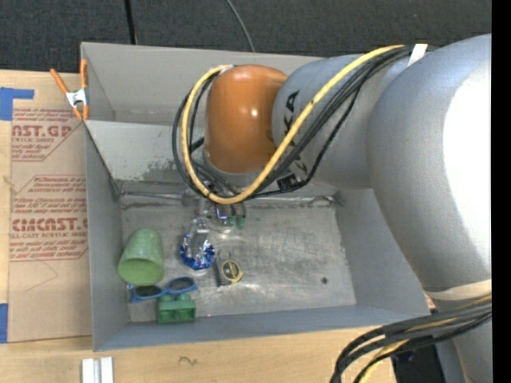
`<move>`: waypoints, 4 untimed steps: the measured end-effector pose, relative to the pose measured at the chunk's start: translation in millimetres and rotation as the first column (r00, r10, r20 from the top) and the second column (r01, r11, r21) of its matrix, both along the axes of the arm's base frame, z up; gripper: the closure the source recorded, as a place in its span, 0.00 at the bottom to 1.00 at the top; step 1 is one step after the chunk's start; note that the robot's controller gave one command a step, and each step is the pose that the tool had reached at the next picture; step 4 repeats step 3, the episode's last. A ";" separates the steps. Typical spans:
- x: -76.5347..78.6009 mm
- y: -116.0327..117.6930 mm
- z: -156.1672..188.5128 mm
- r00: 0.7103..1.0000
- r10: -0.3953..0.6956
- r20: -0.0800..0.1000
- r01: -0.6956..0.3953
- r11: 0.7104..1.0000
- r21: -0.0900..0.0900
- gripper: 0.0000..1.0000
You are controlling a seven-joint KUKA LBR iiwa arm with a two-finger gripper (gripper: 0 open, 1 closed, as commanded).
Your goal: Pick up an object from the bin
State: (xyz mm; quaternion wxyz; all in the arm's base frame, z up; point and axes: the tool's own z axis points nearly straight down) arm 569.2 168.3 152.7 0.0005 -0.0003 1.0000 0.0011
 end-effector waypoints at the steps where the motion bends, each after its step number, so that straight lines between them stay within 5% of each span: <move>1: -23.7 -40.6 -80.2 0.991 0.134 0.008 -0.134 0.991 0.001 0.00; 2: -24.1 -39.7 -78.4 0.991 0.137 0.005 -0.137 0.991 0.001 1.00; 3: -21.5 -50.9 86.9 0.911 0.412 0.009 -0.412 0.911 -0.004 1.00; 4: -21.5 -50.9 86.9 0.911 0.412 0.009 -0.412 0.911 -0.004 1.00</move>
Offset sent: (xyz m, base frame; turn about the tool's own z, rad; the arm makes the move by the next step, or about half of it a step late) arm -0.0264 -0.0420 -0.0827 -0.1364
